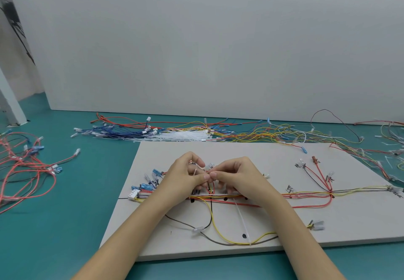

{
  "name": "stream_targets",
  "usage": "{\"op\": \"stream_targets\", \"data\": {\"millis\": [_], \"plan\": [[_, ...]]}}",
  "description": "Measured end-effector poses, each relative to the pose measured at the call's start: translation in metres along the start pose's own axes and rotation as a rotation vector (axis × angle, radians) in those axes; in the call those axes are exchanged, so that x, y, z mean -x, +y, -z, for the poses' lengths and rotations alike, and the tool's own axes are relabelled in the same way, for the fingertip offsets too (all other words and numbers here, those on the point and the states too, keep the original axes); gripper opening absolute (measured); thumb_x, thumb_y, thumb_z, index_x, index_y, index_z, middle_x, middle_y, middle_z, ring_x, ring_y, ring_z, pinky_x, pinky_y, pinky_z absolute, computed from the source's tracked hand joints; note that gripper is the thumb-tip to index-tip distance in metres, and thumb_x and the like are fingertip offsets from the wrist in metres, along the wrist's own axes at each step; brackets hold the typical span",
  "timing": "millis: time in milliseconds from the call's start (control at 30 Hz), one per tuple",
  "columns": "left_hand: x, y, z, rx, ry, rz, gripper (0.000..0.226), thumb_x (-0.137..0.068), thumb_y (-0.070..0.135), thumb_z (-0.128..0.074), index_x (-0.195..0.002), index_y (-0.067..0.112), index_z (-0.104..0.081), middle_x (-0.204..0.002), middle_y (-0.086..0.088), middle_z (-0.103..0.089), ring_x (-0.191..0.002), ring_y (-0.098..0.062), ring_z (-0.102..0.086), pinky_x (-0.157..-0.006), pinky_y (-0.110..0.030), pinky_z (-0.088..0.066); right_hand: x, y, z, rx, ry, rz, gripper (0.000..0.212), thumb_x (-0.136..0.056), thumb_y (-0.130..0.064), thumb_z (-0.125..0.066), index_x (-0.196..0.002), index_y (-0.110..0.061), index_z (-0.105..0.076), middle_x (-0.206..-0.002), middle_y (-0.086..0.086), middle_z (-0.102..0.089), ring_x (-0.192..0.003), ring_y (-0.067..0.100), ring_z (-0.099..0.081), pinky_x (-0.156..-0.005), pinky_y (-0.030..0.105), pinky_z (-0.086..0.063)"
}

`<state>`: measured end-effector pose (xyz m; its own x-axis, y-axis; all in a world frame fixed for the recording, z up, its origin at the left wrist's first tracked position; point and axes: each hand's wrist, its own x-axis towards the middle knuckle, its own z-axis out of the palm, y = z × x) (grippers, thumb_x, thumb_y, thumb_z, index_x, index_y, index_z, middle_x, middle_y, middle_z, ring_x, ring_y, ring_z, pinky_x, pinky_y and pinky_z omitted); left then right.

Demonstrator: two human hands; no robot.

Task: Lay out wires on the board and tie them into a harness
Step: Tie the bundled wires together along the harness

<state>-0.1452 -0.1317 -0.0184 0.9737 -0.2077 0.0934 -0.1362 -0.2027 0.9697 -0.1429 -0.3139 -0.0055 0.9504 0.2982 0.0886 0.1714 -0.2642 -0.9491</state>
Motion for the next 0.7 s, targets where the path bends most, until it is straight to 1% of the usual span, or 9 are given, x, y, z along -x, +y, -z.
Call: {"op": "stream_targets", "data": {"millis": [67,133,200,267,367,433,600,633,700], "plan": [[-0.0002,-0.0005,0.0001,-0.008,0.001,0.001,0.021,-0.088,0.003,-0.068,-0.092,0.013,-0.049,-0.073,-0.006,-0.073,-0.067,-0.019,-0.067,-0.062,-0.029,-0.050,-0.0006,-0.0007,-0.0003,-0.010,0.009,-0.002,0.010,-0.086,-0.007,-0.070,-0.093,0.000,-0.075,-0.072,0.006,-0.071,-0.056,0.007,-0.059,-0.045,0.022,-0.047],[-0.0015,-0.0006,-0.0002,-0.020,-0.005,-0.003,0.021,-0.088,0.002,-0.067,-0.091,0.013,-0.050,-0.075,-0.008,-0.074,-0.067,-0.019,-0.066,-0.062,-0.030,-0.050,-0.0012,-0.0002,0.0005,-0.024,0.025,-0.007,0.007,-0.086,-0.006,-0.070,-0.090,-0.002,-0.075,-0.066,0.003,-0.069,-0.054,0.007,-0.059,-0.044,0.022,-0.049],[-0.0023,-0.0006,-0.0007,-0.028,-0.016,-0.007,0.019,-0.088,0.002,-0.067,-0.092,0.013,-0.052,-0.073,-0.006,-0.073,-0.067,-0.019,-0.066,-0.062,-0.030,-0.049,-0.0010,0.0001,0.0012,-0.030,0.018,-0.005,0.005,-0.085,-0.005,-0.070,-0.087,-0.005,-0.075,-0.066,0.004,-0.069,-0.056,0.008,-0.060,-0.045,0.023,-0.049],[-0.0021,-0.0009,-0.0006,-0.039,-0.024,-0.012,0.018,-0.088,0.003,-0.067,-0.091,0.014,-0.053,-0.072,-0.004,-0.073,-0.068,-0.019,-0.067,-0.063,-0.030,-0.049,-0.0004,0.0000,0.0014,-0.024,-0.003,0.002,0.006,-0.086,-0.006,-0.070,-0.088,-0.006,-0.075,-0.069,0.005,-0.070,-0.057,0.009,-0.060,-0.045,0.022,-0.048],[-0.0011,-0.0007,0.0001,-0.037,-0.031,-0.025,0.018,-0.088,0.003,-0.067,-0.091,0.013,-0.052,-0.069,-0.003,-0.072,-0.067,-0.017,-0.067,-0.062,-0.027,-0.049,-0.0002,0.0006,0.0008,-0.011,-0.018,0.001,0.006,-0.086,-0.006,-0.069,-0.089,-0.006,-0.075,-0.057,-0.001,-0.065,-0.045,0.007,-0.052,-0.040,0.019,-0.038],[-0.0006,0.0002,0.0000,-0.032,-0.035,-0.034,0.018,-0.089,0.002,-0.066,-0.092,0.013,-0.052,-0.070,-0.003,-0.072,-0.067,-0.018,-0.066,-0.061,-0.027,-0.049,-0.0007,0.0006,0.0019,-0.004,-0.014,0.002,0.007,-0.086,-0.007,-0.069,-0.090,-0.004,-0.075,-0.054,-0.004,-0.063,-0.040,0.006,-0.047,-0.040,0.018,-0.034],[0.0005,0.0014,-0.0009,-0.047,-0.027,-0.056,0.018,-0.089,0.003,-0.065,-0.091,0.014,-0.052,-0.067,0.000,-0.069,-0.059,-0.012,-0.060,-0.061,-0.028,-0.047,0.0004,-0.0014,0.0017,0.011,-0.015,-0.005,0.008,-0.086,-0.008,-0.070,-0.090,-0.005,-0.076,-0.053,-0.005,-0.063,-0.039,0.006,-0.046,-0.039,0.018,-0.032],[0.0004,0.0014,-0.0011,-0.050,-0.023,-0.060,0.018,-0.089,0.003,-0.065,-0.091,0.015,-0.052,-0.067,0.000,-0.069,-0.060,-0.013,-0.060,-0.062,-0.030,-0.047,0.0009,-0.0017,0.0015,0.004,-0.014,-0.008,0.007,-0.086,-0.009,-0.070,-0.090,-0.005,-0.076,-0.053,-0.005,-0.063,-0.039,0.005,-0.048,-0.038,0.018,-0.033],[0.0000,0.0015,-0.0019,-0.060,-0.015,-0.068,0.018,-0.089,0.004,-0.066,-0.090,0.016,-0.052,-0.069,-0.001,-0.071,-0.068,-0.019,-0.062,-0.066,-0.034,-0.046,0.0016,-0.0025,0.0017,-0.040,-0.012,-0.026,0.009,-0.086,-0.012,-0.071,-0.087,-0.005,-0.076,-0.055,-0.003,-0.065,-0.040,0.004,-0.051,-0.038,0.017,-0.036]]}}
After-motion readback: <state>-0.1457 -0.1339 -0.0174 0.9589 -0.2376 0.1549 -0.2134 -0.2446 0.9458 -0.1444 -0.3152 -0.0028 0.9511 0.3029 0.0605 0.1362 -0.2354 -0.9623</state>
